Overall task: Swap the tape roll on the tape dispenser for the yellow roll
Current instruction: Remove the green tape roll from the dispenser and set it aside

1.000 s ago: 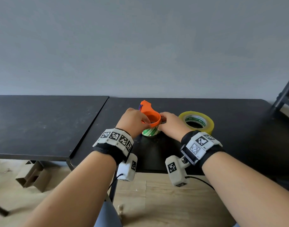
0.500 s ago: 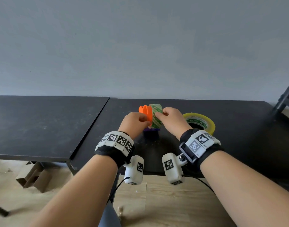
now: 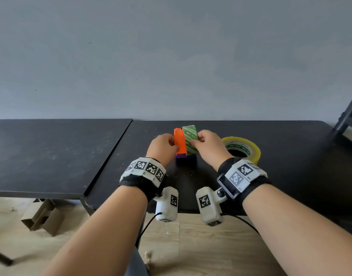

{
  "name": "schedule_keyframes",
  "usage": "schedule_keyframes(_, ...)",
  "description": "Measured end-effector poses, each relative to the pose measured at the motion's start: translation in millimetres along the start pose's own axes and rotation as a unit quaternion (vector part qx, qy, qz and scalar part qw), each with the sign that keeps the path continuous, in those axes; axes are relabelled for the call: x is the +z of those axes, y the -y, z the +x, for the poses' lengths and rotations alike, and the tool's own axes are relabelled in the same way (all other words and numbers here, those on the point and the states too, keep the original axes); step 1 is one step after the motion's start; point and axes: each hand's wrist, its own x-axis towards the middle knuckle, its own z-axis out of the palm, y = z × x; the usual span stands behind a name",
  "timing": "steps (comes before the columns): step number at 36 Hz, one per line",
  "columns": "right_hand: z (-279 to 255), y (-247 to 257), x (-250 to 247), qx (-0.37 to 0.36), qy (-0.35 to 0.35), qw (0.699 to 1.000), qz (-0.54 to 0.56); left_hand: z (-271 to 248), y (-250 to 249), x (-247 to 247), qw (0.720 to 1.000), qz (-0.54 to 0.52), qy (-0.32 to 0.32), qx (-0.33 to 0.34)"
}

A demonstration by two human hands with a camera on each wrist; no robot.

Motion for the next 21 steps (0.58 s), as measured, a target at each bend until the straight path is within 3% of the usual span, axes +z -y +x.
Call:
schedule_keyframes(9,4,-5,-9,0.019,-0.040,0.999,-0.001,-1,1,-4,1.000,-0.010,-0.026,-0.009)
schedule_keyframes(13,3,-4,-13,0.010,-0.049,0.999,0.003,1,3,-5,0.993,-0.107,-0.024,-0.048)
schedule_keyframes(17,2,-2,-13,-0.002,-0.061,0.998,-0.011,10,14,-4,0.967,-0.231,-0.021,-0.107)
schedule_keyframes(21,2,-1,-13,-0.015,-0.060,0.998,-0.030,15,25,-6,0.949,-0.269,-0.016,-0.164)
